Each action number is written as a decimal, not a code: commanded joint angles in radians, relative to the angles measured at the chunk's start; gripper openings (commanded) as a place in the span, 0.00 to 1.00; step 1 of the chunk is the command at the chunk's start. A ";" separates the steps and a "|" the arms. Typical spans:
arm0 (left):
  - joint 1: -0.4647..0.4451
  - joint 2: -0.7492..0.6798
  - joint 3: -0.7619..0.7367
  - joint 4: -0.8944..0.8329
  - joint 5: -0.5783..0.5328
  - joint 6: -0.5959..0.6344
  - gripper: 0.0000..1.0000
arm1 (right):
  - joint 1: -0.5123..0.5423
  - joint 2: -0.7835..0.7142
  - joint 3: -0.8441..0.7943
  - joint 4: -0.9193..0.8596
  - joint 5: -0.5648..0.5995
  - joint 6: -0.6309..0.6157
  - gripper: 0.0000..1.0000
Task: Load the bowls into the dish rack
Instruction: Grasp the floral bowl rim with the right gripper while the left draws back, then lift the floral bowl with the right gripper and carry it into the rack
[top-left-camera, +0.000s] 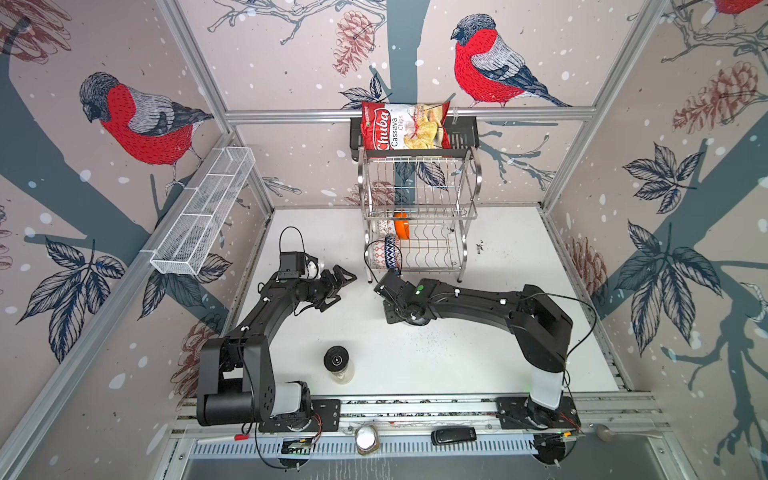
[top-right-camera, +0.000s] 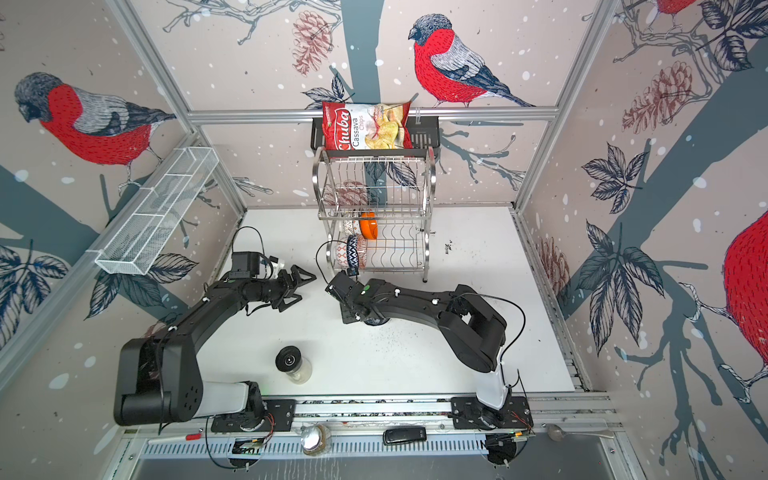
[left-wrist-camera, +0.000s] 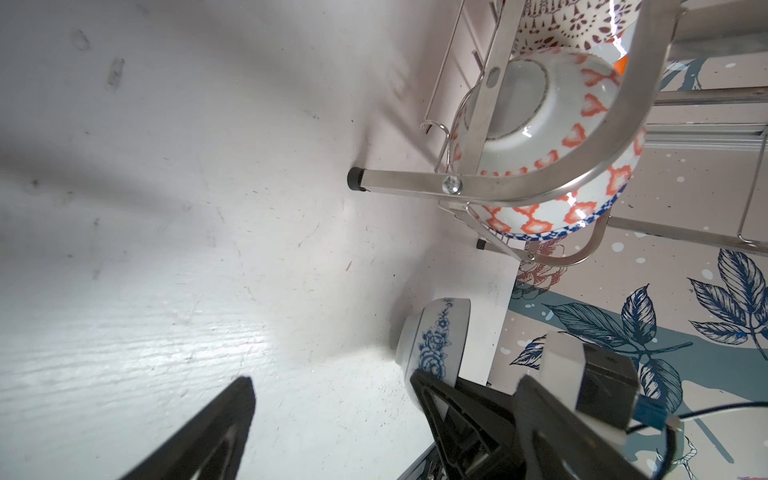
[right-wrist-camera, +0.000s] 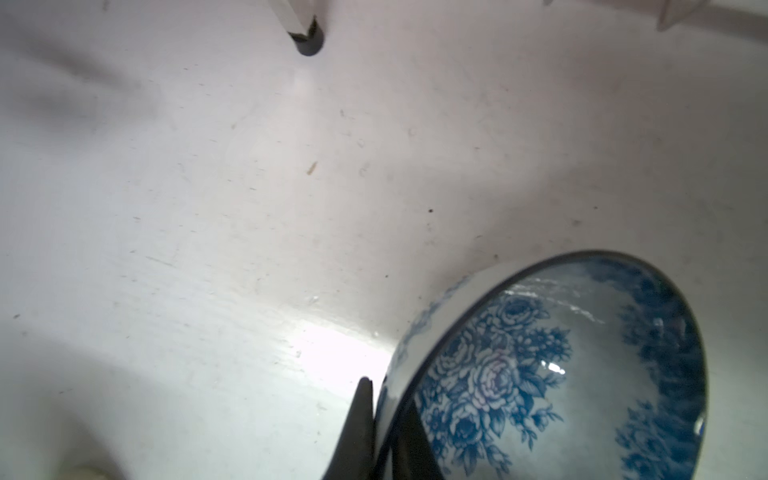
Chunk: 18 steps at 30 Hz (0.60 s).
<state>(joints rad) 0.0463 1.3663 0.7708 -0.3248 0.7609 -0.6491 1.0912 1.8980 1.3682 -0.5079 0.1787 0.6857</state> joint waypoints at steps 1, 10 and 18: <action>0.001 0.004 0.000 0.007 0.025 -0.006 0.97 | -0.013 -0.044 -0.011 0.084 -0.039 0.018 0.02; -0.062 -0.007 0.048 -0.012 0.034 -0.032 0.97 | -0.066 -0.173 -0.106 0.255 -0.135 0.039 0.02; -0.095 -0.033 0.043 -0.015 0.047 -0.045 0.97 | -0.170 -0.321 -0.232 0.443 -0.226 0.069 0.01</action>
<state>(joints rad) -0.0406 1.3476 0.8177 -0.3386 0.7849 -0.6838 0.9470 1.6165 1.1648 -0.2073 -0.0006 0.7361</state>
